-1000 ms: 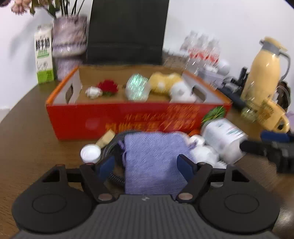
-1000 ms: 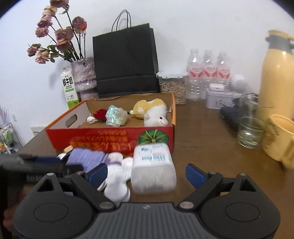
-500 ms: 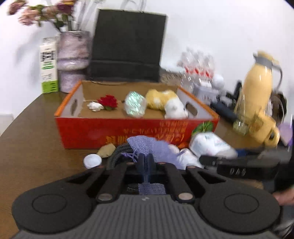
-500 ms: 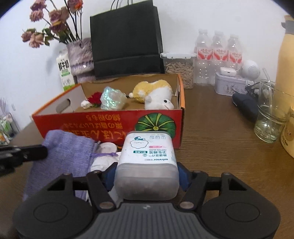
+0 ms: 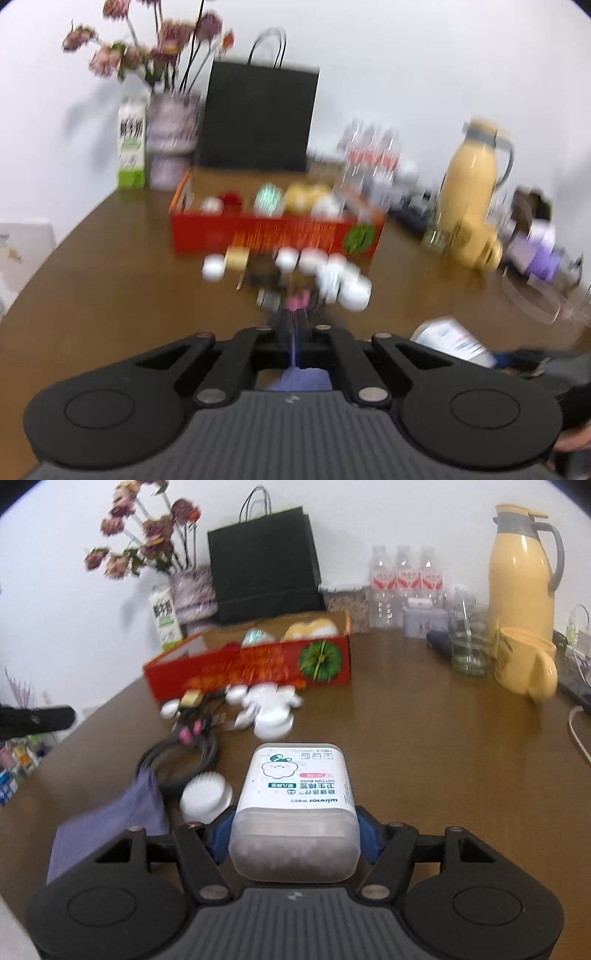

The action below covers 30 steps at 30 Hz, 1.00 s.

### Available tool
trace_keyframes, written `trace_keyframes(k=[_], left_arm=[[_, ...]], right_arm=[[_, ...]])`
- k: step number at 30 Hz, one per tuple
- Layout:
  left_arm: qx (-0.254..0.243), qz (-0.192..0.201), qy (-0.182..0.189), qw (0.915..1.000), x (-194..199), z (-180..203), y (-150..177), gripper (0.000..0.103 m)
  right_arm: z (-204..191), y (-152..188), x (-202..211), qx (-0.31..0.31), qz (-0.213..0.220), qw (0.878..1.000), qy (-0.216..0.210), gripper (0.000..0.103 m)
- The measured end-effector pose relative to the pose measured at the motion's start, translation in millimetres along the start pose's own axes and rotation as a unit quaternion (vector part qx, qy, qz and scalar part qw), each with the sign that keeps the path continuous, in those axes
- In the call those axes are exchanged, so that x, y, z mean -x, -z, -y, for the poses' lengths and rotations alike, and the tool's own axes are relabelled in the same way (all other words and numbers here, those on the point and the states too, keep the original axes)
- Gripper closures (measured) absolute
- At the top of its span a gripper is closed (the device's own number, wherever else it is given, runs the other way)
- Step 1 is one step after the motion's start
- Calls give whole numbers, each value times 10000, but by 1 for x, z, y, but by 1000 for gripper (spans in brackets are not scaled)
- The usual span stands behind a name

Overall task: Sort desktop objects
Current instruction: 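Grasp the purple cloth with the left tool while the right tool grasps the white container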

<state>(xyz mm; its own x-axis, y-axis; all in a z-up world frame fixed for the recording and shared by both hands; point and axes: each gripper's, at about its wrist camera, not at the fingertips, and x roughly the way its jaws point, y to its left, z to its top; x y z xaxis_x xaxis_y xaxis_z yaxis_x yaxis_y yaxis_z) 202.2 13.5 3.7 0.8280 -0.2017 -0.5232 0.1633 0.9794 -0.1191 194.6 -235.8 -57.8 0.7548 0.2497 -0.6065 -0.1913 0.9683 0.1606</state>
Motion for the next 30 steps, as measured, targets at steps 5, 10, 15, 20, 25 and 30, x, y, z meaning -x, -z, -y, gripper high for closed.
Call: trace_keyframes(k=[5,10,15,20,25,30], left_arm=[[-321,-141,152,9993,10,11,49,35],[-605,-118,49,9981,-5,19,58,20],[-652,-490,88,9966,-48,18,48,5],[-731,-486,92,9961,-54,18,43,88],[-533,-338,-146,9979,-30,13,31,96],[-37,108,-144,9998,25,-15,15,96]], right_arm=[[-13,26,27,240,38,9997,57,37],[-14,28,40,150,100,9998,-13,31],[-16,29,36,129,58,9999,-40,30],[-18,28,23,177,-6,9998,66,37],[-26,27,17,365,13,9993,88,37],[-24,24,22,179,49,9998,-19,38]])
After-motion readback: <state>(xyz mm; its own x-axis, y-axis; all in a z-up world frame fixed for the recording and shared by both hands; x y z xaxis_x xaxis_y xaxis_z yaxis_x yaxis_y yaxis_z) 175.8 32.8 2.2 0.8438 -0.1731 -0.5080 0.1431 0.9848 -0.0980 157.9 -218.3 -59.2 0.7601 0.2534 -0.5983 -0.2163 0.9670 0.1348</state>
